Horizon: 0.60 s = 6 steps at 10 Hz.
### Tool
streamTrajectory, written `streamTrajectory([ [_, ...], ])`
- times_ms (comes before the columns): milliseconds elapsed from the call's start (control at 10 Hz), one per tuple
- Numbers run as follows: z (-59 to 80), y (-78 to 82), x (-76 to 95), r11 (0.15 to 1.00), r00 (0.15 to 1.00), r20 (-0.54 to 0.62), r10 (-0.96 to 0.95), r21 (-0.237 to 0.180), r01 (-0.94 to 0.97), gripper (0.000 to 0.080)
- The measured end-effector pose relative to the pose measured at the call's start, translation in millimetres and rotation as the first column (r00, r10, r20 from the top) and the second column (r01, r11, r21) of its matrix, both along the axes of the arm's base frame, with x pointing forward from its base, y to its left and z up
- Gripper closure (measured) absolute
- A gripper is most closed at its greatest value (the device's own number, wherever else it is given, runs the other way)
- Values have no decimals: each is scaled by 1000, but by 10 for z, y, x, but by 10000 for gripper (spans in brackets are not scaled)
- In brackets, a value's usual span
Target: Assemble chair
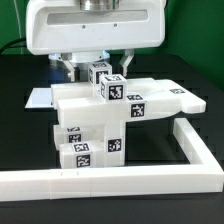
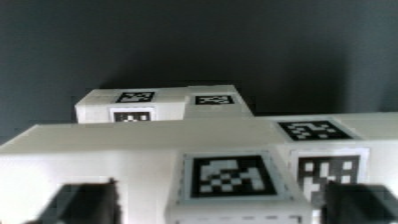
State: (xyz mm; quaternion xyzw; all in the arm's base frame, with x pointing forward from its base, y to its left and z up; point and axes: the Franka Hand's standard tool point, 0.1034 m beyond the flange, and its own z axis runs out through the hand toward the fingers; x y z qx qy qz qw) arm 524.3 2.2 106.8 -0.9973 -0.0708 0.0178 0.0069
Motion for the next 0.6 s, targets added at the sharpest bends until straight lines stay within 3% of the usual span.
streamTrajectory([
  [100,0,-1,0,1000,1000,0,0,0,0,415],
  [200,0,-1,0,1000,1000,0,0,0,0,415],
  [300,0,-2,0,1000,1000,0,-7,0,7,531],
  [600,-1,-1,0,996,996,-1,-87,-1,87,531],
])
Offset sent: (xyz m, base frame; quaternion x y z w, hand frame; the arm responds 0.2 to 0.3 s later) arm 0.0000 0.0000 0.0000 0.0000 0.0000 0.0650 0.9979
